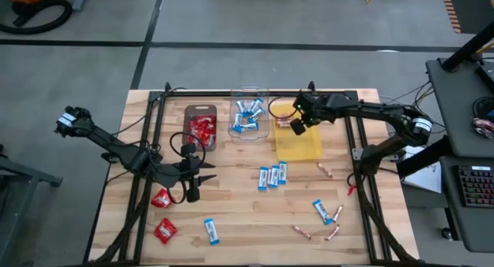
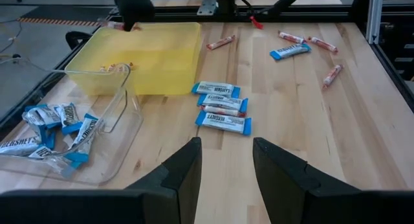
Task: Sort candy
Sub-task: Put the white-red candy into the yellow bin, then put the red candy into the black bin
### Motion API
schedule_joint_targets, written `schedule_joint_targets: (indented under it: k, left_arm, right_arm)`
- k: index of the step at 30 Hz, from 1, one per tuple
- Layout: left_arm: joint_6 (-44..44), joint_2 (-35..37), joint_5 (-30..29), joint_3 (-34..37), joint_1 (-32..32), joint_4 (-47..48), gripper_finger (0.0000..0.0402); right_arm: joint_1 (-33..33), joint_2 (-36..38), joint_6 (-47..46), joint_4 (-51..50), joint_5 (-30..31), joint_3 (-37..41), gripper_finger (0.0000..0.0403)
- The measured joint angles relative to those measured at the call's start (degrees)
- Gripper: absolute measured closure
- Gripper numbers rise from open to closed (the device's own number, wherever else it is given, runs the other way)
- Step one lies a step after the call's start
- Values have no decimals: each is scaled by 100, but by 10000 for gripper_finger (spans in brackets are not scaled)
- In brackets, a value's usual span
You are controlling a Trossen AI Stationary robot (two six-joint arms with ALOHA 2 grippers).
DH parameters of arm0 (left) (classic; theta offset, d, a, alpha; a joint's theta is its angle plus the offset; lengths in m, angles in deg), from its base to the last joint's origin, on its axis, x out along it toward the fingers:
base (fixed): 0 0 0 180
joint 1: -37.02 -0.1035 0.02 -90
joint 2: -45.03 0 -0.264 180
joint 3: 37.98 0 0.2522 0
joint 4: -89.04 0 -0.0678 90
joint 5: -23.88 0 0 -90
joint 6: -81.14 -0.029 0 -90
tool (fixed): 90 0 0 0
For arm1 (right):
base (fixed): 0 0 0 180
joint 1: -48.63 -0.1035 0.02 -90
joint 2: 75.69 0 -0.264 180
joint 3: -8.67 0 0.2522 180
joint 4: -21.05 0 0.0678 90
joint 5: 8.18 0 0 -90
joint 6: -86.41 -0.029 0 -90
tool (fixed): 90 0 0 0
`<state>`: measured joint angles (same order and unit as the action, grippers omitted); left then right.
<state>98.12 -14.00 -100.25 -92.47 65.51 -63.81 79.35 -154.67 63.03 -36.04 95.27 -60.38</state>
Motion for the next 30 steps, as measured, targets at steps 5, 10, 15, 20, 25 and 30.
schedule_joint_targets:
  k: [5, 10, 15, 20, 25, 30]
  left_arm:
    - [14, 0, 0, 2, 0, -12, 278]
    - [3, 0, -66, 2, 1, -11, 278]
    - [2, 0, -147, 2, 1, -10, 278]
    - [39, 0, -146, 4, 0, -11, 278]
    - [353, 0, -140, 4, 2, -2, 278]
    - [1167, 0, 62, 4, 2, 242, 278]
  right_arm:
    - [132, 0, 90, 328, -3, 45, 393]
    - [166, 0, 90, 338, -15, 40, 366]
    - [171, 0, 55, 343, 9, 40, 336]
    - [169, 0, 84, 340, 9, -53, 333]
    - [25, 127, 92, 345, -481, -317, 333]
    - [-521, 330, 101, 341, -899, -597, 333]
